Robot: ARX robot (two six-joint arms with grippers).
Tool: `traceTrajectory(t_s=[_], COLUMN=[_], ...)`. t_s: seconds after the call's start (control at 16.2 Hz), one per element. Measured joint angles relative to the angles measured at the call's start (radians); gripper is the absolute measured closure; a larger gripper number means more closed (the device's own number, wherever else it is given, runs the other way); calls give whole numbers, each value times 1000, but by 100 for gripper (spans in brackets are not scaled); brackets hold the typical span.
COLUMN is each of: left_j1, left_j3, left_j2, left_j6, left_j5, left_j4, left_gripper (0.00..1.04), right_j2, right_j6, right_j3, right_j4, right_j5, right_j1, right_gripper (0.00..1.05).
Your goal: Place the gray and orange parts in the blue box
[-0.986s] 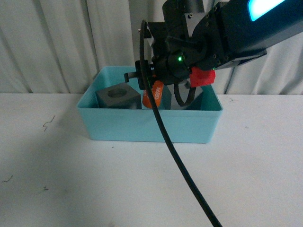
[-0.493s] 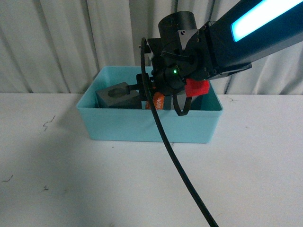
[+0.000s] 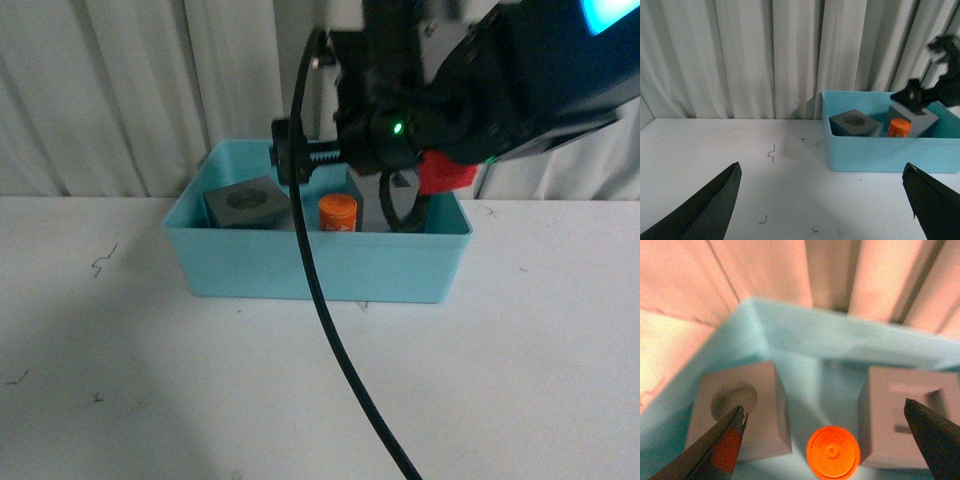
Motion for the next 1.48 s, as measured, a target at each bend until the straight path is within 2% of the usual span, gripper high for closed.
traceTrajectory(t_s=[0.18, 0.37, 0.43, 0.49, 0.55, 0.68, 0.74, 0.8, 0.86, 0.92, 0.99, 1.05, 1.17, 1.36, 1.42, 1.48], left_j1=[0, 0, 0, 0, 0, 0, 0, 0, 0, 0, 0, 0, 0, 0, 0, 0], left_j3=[0, 0, 0, 0, 0, 0, 0, 0, 0, 0, 0, 0, 0, 0, 0, 0], left_j2=[0, 0, 0, 0, 0, 0, 0, 0, 0, 0, 0, 0, 0, 0, 0, 0], left_j6=[0, 0, 0, 0, 0, 0, 0, 0, 0, 0, 0, 0, 0, 0, 0, 0], left_j5=[0, 0, 0, 0, 0, 0, 0, 0, 0, 0, -1, 0, 0, 0, 0, 0], left_j4=[0, 0, 0, 0, 0, 0, 0, 0, 0, 1, 0, 0, 0, 0, 0, 0], left_gripper=[7, 7, 7, 7, 7, 7, 7, 7, 7, 7, 7, 7, 7, 7, 7, 7], right_j2=[-454, -857, -966, -1098, -1265, -1437, -1405, -1386, -1378, -1402, -1471, -1529, -1651, -1782, -1799, -1830], right_j6=[-12, -4, 5, 40, 101, 232, 383, 444, 452, 339, 186, 85, -18, -57, -58, -60], right_j3=[-365, -808, -951, -1056, -1142, -1232, -1258, -1258, -1283, -1389, -1503, -1544, -1550, -1593, -1617, -1620], right_j4=[138, 55, 63, 7, -61, -231, -324, -330, -196, 118, 291, 358, 310, 198, 248, 189], right_j5=[63, 192, 269, 351, 451, 570, 621, 627, 612, 556, 508, 468, 375, 270, 245, 216], right_j1=[-66, -190, -206, -209, -185, -61, 89, 150, 159, 104, 45, -4, -84, -193, -219, -247], right_gripper=[6, 6, 6, 6, 6, 6, 6, 6, 9, 22, 34, 45, 69, 103, 103, 103])
